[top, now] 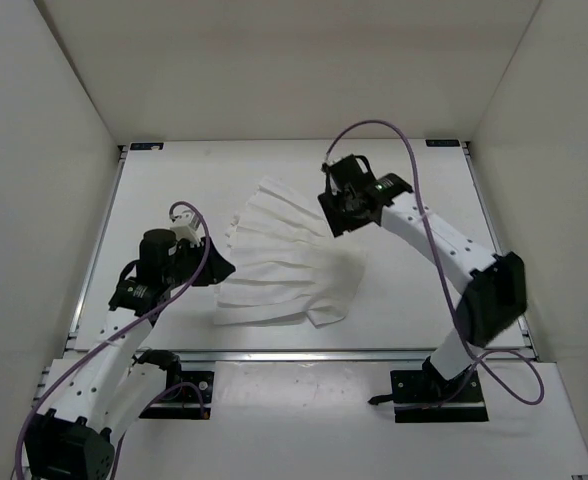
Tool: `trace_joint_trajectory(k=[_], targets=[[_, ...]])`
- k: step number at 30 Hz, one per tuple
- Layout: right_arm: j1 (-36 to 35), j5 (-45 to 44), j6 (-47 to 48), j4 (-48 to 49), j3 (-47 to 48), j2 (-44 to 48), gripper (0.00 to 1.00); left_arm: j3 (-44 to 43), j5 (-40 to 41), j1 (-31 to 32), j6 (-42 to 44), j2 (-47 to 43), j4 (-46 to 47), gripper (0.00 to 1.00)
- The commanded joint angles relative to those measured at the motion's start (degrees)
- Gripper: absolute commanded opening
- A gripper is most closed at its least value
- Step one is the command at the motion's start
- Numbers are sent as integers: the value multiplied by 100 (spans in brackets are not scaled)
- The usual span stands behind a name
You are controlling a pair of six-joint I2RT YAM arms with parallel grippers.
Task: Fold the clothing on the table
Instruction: Flatten the skirt out
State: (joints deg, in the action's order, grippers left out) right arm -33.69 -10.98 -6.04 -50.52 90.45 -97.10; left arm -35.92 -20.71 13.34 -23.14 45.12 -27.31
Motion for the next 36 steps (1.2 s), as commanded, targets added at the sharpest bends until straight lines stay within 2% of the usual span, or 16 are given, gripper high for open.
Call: trace_joint_trajectory(k=[1, 4, 7, 9, 15, 16, 23, 26, 31, 36], targets=[[82, 551, 94, 981, -1604, 928, 54, 102, -241, 98, 72, 67, 340, 49], [-409, 519, 279, 1342, -2768, 1657, 52, 313, -311, 63, 3, -169, 621, 43], [-700, 764, 156, 1650, -3621, 1738, 51, 375, -346, 46, -86, -267, 806, 39], [-805, 913, 33, 1939, -3929, 1642, 50, 393, -381, 72, -95, -162, 867, 48], [-1244, 1054, -108, 2485, -3922, 1335, 51, 542, -381, 107, -130, -232, 806, 52], [-1245, 1307, -108, 2573, -3965, 1256, 51, 534, -364, 72, -139, -319, 824, 52], [-1421, 1547, -265, 2750, -4009, 1149, 52, 542, -258, 28, -86, -364, 718, 53], [-1535, 1450, -388, 2697, -4079, 1473, 51, 560, -276, 28, -139, -346, 736, 54], [-1579, 1905, -477, 2881, -4334, 2220, 52, 639, -258, 28, -147, -355, 753, 55], [-1579, 2064, -477, 2960, -4572, 2362, 53, 718, -355, 19, -244, -338, 885, 54]])
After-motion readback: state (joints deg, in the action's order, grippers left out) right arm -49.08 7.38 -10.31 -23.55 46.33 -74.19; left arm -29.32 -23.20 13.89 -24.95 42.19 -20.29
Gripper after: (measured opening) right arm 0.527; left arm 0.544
